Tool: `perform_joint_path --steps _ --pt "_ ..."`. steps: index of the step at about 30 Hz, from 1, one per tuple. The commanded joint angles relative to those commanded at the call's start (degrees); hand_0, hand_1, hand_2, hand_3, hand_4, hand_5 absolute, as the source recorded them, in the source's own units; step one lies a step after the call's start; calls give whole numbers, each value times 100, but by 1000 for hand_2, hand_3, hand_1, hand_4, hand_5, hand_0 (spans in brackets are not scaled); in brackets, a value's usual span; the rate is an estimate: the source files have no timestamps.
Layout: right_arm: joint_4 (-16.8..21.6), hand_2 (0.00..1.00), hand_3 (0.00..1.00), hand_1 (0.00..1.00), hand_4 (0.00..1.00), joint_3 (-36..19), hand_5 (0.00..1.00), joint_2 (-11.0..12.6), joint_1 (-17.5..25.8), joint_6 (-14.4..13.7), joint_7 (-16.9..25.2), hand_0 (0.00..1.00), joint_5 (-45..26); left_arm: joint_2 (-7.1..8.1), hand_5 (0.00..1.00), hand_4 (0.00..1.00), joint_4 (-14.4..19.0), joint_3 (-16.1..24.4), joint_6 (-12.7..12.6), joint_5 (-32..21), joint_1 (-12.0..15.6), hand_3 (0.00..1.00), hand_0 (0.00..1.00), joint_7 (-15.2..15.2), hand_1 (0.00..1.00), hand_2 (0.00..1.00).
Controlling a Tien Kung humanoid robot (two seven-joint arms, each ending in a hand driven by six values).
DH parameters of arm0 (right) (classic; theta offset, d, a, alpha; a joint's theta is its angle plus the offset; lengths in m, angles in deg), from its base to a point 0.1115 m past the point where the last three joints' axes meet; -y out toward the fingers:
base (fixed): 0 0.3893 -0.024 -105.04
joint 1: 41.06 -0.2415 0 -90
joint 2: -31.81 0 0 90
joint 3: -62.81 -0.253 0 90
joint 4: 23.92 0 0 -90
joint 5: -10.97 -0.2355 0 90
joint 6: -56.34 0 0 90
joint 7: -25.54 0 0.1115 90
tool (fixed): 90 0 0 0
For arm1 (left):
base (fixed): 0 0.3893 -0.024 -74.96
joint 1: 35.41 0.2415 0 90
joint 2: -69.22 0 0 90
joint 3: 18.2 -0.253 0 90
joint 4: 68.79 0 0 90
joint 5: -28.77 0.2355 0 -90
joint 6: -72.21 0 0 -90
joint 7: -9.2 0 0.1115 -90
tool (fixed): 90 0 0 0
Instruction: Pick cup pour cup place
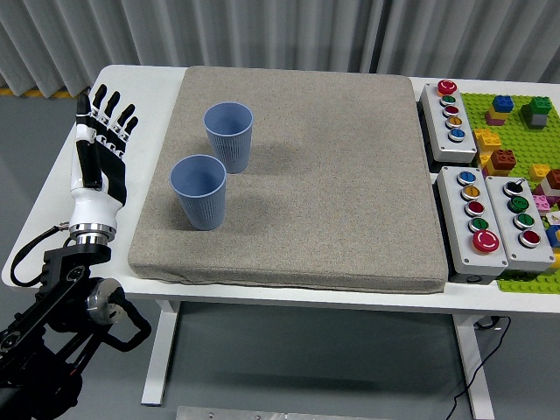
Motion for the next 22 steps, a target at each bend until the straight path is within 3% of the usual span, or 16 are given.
perform_joint_path --steps 22 --pt "0 508 578 600 2 6 2 2 -6 -6 2 644 1 0 998 808 25 -40 -20 48 -8 980 873 -77 883 970"
